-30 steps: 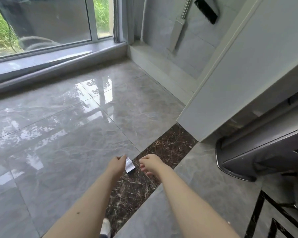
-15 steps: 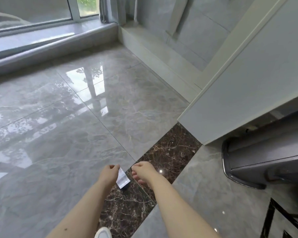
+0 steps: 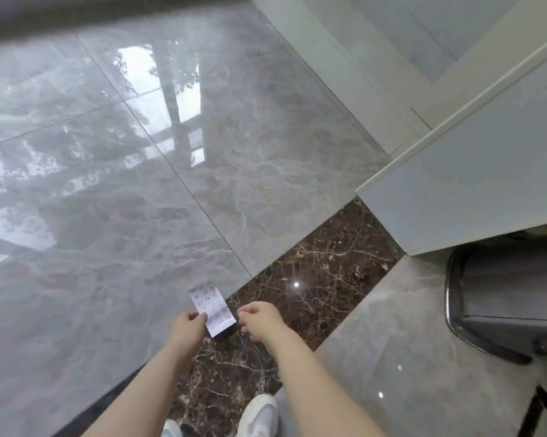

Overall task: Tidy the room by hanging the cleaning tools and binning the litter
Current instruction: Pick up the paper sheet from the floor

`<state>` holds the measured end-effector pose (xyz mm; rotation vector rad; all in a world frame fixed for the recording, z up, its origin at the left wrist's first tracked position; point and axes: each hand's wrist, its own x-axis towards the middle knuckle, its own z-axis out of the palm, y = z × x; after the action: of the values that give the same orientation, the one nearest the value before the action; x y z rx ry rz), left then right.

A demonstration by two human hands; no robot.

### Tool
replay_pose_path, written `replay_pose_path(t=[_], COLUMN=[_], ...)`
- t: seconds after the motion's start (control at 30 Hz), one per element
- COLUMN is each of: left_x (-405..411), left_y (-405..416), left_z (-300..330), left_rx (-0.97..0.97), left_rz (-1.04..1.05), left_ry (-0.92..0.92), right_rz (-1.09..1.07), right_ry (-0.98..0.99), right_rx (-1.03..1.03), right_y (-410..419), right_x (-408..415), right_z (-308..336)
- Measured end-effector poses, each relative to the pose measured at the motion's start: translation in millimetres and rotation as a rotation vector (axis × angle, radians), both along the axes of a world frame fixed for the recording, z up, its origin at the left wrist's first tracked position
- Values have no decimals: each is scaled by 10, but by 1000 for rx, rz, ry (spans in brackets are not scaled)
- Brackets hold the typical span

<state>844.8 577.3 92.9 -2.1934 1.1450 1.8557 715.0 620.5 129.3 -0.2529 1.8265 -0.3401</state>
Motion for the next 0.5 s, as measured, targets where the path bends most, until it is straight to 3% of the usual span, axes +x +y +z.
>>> replay_pose_path(t=[0.5], left_x=[-21], left_y=[256], left_z=[-1775], left_rx=[75], left_rz=[57], left_ry=[-50], right_rz=[-111], right_ry=[-70], right_rx=[115], right_y=[167], right_x=[243], right_z=[-1842])
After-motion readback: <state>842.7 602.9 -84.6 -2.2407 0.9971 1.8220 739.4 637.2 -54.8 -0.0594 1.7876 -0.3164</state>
